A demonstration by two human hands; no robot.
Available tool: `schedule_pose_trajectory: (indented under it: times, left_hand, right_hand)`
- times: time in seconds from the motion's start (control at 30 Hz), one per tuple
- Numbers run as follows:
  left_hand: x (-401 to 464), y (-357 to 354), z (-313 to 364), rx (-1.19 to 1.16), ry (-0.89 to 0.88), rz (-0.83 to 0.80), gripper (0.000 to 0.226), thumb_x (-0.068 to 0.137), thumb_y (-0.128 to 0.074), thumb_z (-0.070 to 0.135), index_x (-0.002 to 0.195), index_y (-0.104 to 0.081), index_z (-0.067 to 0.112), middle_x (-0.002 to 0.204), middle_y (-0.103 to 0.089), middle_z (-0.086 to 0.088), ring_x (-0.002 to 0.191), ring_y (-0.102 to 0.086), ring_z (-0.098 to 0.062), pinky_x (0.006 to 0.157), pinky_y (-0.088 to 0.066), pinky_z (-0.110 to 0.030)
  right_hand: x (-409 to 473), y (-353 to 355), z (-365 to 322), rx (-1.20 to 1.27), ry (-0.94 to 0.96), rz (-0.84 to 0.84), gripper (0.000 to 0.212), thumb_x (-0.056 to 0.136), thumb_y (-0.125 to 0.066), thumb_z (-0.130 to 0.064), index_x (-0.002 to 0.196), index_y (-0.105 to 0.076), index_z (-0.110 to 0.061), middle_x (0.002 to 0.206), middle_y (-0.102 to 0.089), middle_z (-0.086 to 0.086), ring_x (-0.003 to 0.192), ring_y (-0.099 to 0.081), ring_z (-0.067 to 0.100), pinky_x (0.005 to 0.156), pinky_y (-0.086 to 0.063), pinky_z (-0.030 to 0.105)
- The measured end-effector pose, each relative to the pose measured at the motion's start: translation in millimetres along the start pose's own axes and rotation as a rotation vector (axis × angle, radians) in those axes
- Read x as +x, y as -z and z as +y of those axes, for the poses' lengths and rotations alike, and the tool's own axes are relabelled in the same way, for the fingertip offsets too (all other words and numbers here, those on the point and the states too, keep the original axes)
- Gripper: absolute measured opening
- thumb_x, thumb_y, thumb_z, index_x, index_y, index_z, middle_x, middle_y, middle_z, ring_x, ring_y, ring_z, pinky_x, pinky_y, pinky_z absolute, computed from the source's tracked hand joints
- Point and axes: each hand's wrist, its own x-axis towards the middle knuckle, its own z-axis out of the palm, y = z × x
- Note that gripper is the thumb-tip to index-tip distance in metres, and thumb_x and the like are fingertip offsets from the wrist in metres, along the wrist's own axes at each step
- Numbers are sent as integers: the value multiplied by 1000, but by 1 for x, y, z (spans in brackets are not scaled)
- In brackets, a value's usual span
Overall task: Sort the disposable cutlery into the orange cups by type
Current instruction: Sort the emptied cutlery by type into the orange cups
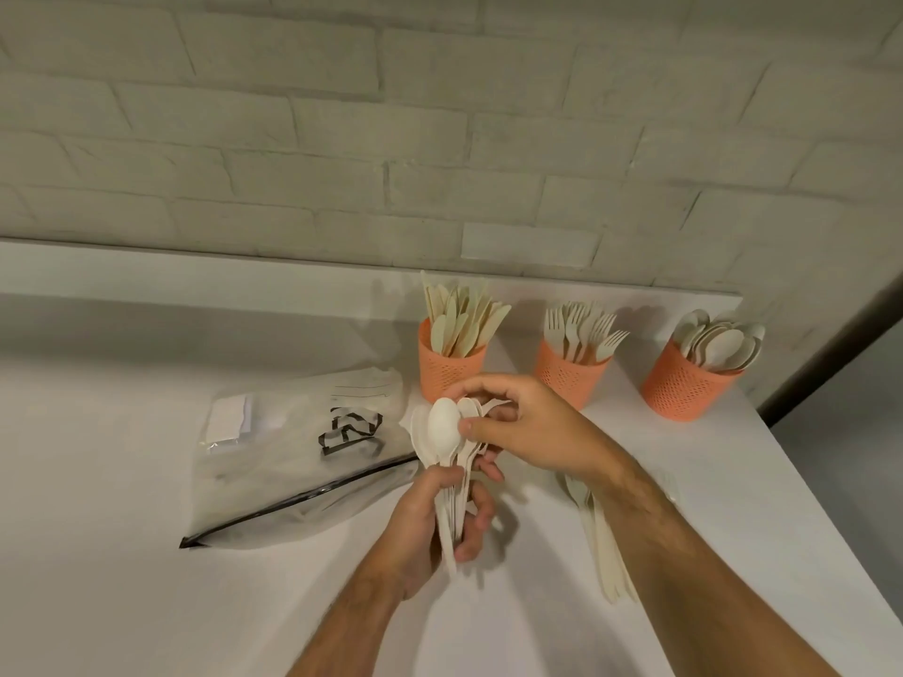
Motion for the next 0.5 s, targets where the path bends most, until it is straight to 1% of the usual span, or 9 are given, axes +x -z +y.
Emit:
schedule_pose_trajectory:
  times: [0.1, 0.13, 0.2, 0.23, 0.27, 0.3, 0.37, 0.43, 0.5]
  left_hand:
    - [0, -7, 5, 248, -26, 116, 34, 93, -41, 36, 101, -60, 9, 67, -52, -13, 42, -43, -22, 48, -26, -30]
    - [-1, -10, 6, 332, -42, 144, 32, 99, -39, 36, 99, -60, 11, 68, -54, -12, 45, -46, -22, 48, -29, -30]
    - [-2, -16, 9, 441, -75, 161, 32, 105, -36, 35, 91, -58, 17, 67, -55, -10, 51, -49, -23, 49, -37, -28]
    - [-2, -18, 11, 481, -92, 163, 32, 105, -35, 35, 88, -57, 20, 67, -56, -9, 53, -50, -23, 52, -40, -28]
    - [-2, -21, 12, 519, -108, 167, 31, 105, -36, 35, 86, -56, 22, 67, -57, -7, 54, -51, -23, 54, -41, -27]
    - [-2, -22, 13, 557, -124, 173, 30, 105, -37, 35, 85, -55, 23, 67, -57, -5, 54, -52, -21, 54, -42, -26]
    - [-2, -24, 14, 594, -150, 180, 28, 104, -38, 34, 85, -56, 23, 65, -55, -2, 54, -53, -18, 53, -41, -22]
    - [-2, -24, 16, 577, -147, 151, 25, 104, -38, 32, 94, -58, 19, 64, -54, -3, 58, -55, -19, 58, -44, -22]
    - [-4, -23, 17, 531, -105, 97, 25, 104, -40, 32, 102, -58, 16, 67, -55, -5, 64, -61, -23, 66, -49, -32]
  right_hand:
    - [-7, 0, -4, -88, -17, 17, 25, 88, -76, -26, 112, -71, -23, 91, -75, 5, 62, -67, 26, 66, -58, 39]
    - [-7, -1, -6, -139, -14, 45, 27, 84, -80, -31, 108, -71, -23, 87, -75, 3, 62, -69, 22, 62, -59, 37]
    - [-8, -3, -8, -212, -6, 104, 32, 78, -84, -38, 102, -71, -21, 80, -73, -1, 57, -68, 11, 53, -52, 23]
    - [-10, -3, -10, -224, -6, 120, 32, 78, -84, -39, 99, -70, -20, 76, -73, -1, 55, -67, 9, 51, -49, 20]
    - [-10, -2, -11, -231, -7, 124, 31, 78, -83, -40, 97, -70, -20, 74, -73, 0, 55, -67, 10, 51, -50, 21]
    - [-10, 0, -12, -231, -9, 120, 27, 80, -82, -38, 97, -70, -20, 75, -74, 1, 58, -69, 13, 54, -54, 25]
    - [-11, 6, -11, -206, -28, 92, 20, 83, -78, -26, 101, -71, -22, 81, -75, 3, 67, -73, 20, 69, -62, 38]
    - [-12, 10, -10, -159, -59, 49, 28, 84, -72, -14, 109, -70, -25, 86, -75, 4, 74, -74, 25, 79, -61, 45]
    - [-15, 14, -12, -147, -76, -9, 35, 84, -69, -8, 113, -70, -27, 89, -75, 5, 78, -74, 27, 83, -60, 46]
